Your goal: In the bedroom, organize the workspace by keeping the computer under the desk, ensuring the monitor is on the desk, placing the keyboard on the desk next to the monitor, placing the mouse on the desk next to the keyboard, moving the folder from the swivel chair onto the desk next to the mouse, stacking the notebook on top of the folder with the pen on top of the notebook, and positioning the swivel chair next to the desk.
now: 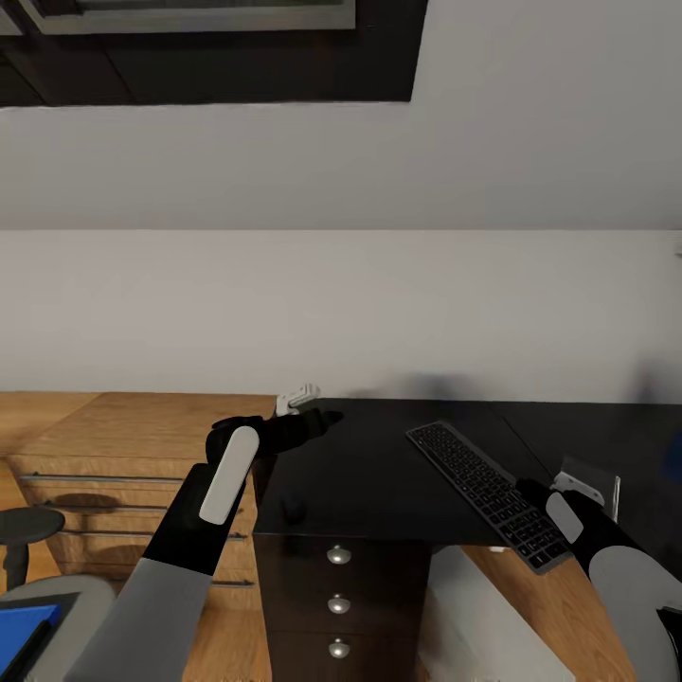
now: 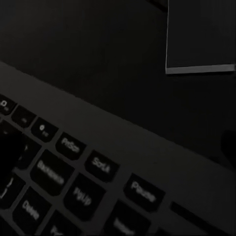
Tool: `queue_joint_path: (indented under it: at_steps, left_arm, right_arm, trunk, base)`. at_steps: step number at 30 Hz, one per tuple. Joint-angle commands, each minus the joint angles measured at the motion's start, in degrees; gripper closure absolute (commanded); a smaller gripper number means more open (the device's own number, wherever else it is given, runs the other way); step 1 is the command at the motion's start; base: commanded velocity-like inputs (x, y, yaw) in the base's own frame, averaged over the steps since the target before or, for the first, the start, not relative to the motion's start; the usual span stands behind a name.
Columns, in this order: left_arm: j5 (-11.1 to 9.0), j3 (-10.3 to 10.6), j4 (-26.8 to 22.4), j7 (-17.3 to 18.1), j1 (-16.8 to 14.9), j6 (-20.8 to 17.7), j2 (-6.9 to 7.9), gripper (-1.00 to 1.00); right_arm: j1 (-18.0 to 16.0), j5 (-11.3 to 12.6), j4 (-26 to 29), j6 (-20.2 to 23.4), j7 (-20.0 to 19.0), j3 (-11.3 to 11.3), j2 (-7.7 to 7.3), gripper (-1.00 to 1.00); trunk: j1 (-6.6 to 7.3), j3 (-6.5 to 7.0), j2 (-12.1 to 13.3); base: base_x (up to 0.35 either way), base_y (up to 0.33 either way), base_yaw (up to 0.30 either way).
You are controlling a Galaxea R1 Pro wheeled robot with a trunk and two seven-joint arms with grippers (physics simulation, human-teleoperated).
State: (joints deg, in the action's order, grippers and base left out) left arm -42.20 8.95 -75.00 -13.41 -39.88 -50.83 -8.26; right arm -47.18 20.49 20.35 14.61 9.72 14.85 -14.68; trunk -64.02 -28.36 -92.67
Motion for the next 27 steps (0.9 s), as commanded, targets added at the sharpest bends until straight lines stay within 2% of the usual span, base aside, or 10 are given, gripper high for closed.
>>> queue_joint_path:
  at_steps: [1,27]
  left_arm:
    - [-0.6,0.0,0.0,-0.6,0.0,-0.1,0.00,-1.00]
    - [-0.6,0.0,0.0,-0.6,0.0,-0.1,-0.08,-1.00]
  right_arm:
    - [0.0,0.6,0.1,0.2,0.3,0.0,0.00,-1.00]
    - [0.0,0.6,0.1,0.2,0.3,0.0,0.03,-1.00]
  trunk:
    - [0.02,-0.07,0.0]
    - [0.02,-0.07,0.0]
  base:
    - [-0.162,0.148,0.000]
    - [-0.075,0.062,0.000]
